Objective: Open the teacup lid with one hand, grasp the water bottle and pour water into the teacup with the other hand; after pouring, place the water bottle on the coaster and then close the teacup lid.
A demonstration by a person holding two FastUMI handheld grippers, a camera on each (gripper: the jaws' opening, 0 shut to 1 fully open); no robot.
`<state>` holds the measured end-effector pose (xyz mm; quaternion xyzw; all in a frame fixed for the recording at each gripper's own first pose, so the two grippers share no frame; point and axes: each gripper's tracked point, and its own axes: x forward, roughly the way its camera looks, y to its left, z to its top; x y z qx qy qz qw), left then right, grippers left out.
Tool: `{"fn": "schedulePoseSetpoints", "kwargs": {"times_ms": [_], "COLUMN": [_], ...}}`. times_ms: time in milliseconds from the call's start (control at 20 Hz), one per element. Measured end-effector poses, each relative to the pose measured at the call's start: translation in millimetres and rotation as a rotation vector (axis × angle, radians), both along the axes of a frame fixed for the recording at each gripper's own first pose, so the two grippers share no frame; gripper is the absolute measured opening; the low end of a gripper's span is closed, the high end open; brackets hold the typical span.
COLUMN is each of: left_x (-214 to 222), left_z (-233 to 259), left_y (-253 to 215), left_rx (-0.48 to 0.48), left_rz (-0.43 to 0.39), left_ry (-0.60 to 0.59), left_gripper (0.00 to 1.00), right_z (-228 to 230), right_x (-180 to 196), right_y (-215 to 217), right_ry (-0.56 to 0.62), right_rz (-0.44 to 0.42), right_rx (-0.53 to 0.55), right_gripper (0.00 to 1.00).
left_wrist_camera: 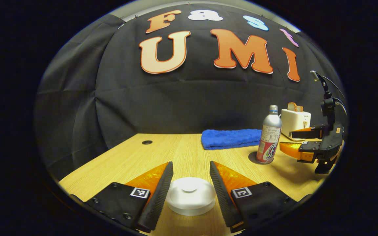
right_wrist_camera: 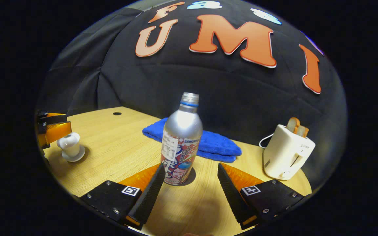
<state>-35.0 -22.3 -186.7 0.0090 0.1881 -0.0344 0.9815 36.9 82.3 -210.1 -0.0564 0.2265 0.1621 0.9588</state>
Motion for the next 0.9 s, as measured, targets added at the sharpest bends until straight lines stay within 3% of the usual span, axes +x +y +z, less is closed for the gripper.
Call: {"fn": "schedulePoseSetpoints", "kwargs": {"times_ms": [50,100,150,250,500,650,700,750,800,900], "left_x": [3,4,7,11,18,20,18,18,17,15], "left_z": [11,19,32,56,113,142,145,149,151,154], "left_y": [0,-1,-6,-16,-35,-51,-56,-60,-64,-69], "left_rx": [0.004,0.008,0.009,-0.022,-0.042,-0.068,-0.078,-0.089,-0.097,-0.109], "left_rz": [0.008,0.012,0.01,0.005,0.0,-0.015,-0.022,-0.024,-0.029,-0.035], "left_ry": [-0.025,-0.046,-0.074,-0.122,-0.226,-0.295,-0.305,-0.314,-0.318,-0.33], "left_gripper": [0.82,0.81,0.88,0.94,0.91,0.99,0.91,0.95,0.91,0.94], "right_z": [19,33,49,78,120,132,136,140,141,142], "right_x": [-1,-2,-3,-5,-19,-32,-37,-40,-42,-48], "right_y": [-11,-18,-25,-33,-50,-58,-60,-62,-63,-67], "right_ry": [-0.048,-0.08,-0.116,-0.176,-0.272,-0.292,-0.301,-0.31,-0.317,-0.335], "right_rz": [-0.021,-0.034,-0.05,-0.082,-0.152,-0.188,-0.198,-0.203,-0.21,-0.223], "right_rx": [0.001,0.006,0.013,0.027,0.051,0.054,0.056,0.058,0.06,0.063], "right_gripper": [0.97,0.96,0.96,0.96,0.96,0.96,0.96,0.96,0.96,0.96]}}
